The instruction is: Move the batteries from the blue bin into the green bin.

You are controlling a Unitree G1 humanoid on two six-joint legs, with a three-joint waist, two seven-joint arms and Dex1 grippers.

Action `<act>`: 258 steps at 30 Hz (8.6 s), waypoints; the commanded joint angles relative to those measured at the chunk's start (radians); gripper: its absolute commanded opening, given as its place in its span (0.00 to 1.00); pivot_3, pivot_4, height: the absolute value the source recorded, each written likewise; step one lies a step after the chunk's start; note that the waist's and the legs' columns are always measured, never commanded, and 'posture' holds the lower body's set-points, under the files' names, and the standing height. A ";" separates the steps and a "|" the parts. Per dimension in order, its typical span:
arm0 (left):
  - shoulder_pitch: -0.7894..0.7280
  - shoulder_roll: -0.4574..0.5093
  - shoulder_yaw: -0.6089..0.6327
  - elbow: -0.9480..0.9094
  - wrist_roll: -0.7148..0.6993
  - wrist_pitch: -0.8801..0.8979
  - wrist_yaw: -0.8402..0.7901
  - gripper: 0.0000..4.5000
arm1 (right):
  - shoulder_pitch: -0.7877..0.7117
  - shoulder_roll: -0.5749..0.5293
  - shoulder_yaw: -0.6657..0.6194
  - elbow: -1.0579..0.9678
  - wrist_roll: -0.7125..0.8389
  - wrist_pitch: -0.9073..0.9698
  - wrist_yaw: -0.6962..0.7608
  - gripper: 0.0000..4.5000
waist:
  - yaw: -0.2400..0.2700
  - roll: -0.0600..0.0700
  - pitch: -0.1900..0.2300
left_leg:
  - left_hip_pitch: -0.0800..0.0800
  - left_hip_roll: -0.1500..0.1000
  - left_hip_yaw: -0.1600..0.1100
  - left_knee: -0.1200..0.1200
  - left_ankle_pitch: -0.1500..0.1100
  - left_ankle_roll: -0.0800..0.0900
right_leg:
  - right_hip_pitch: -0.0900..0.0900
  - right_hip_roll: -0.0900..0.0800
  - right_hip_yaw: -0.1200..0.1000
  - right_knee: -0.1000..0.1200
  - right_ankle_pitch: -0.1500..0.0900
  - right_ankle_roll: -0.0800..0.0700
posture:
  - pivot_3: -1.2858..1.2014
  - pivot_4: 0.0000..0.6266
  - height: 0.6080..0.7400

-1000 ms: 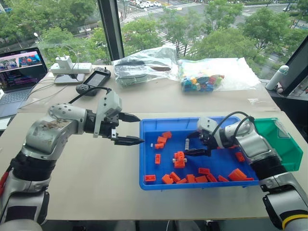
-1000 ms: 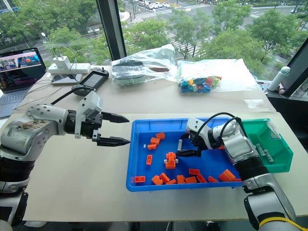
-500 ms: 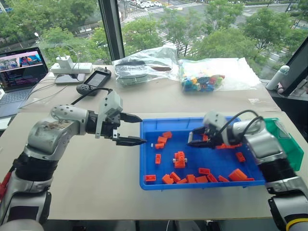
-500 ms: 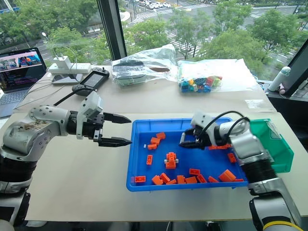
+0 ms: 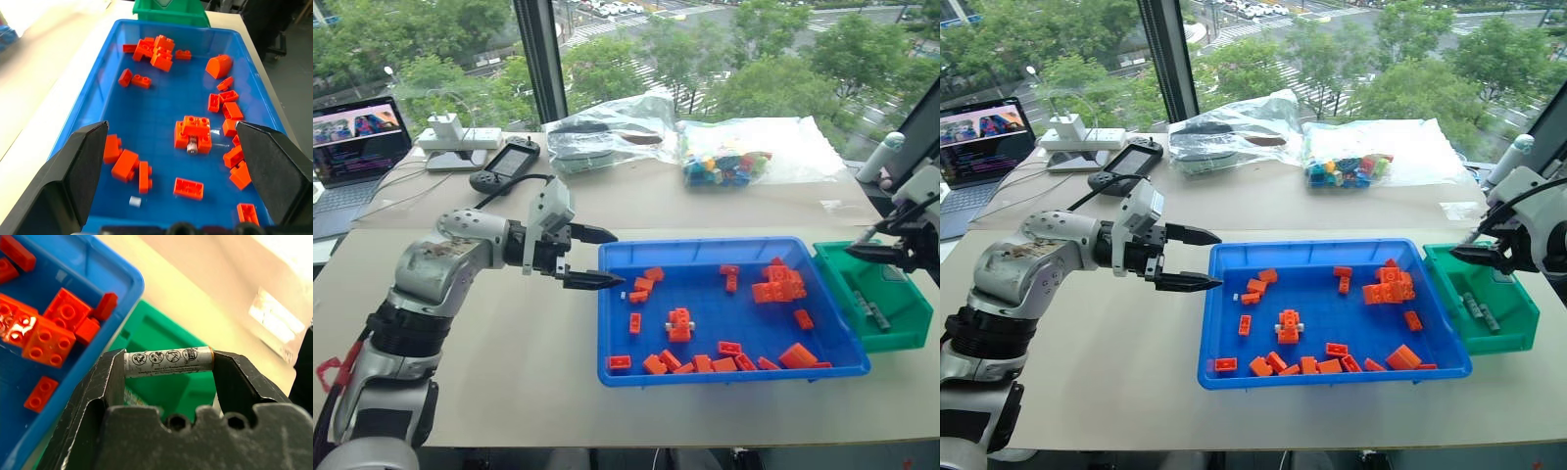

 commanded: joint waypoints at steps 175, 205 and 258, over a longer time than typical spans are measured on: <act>-0.015 0.066 -0.004 -0.005 0.066 -0.029 -0.060 1.00 | 0.013 0.388 0.408 -0.542 0.179 0.184 -0.040 0.98 | 0.010 -0.001 0.001 | -0.003 -0.001 -0.009 0.004 0.000 0.000 | 0.000 0.000 -0.003 0.001 0.000 0.001 | 0.52 0.24 0.94; -0.029 0.050 -0.009 0.018 0.078 -0.046 -0.067 1.00 | -0.006 0.359 0.190 -0.617 0.328 0.250 -0.036 0.05 | 0.013 -0.001 0.001 | -0.003 -0.001 -0.009 0.004 0.000 0.000 | 0.000 -0.001 -0.003 0.001 0.000 0.001 | 0.52 0.24 0.94; 0.277 -0.135 0.231 0.075 0.165 -0.274 0.379 1.00 | 0.638 0.423 -0.654 -0.471 0.293 -0.092 -0.206 0.99 | 0.017 -0.001 0.001 | 0.000 -0.002 -0.006 0.002 0.000 0.000 | 0.005 -0.001 -0.002 -0.001 0.000 0.001 | 0.52 0.24 0.94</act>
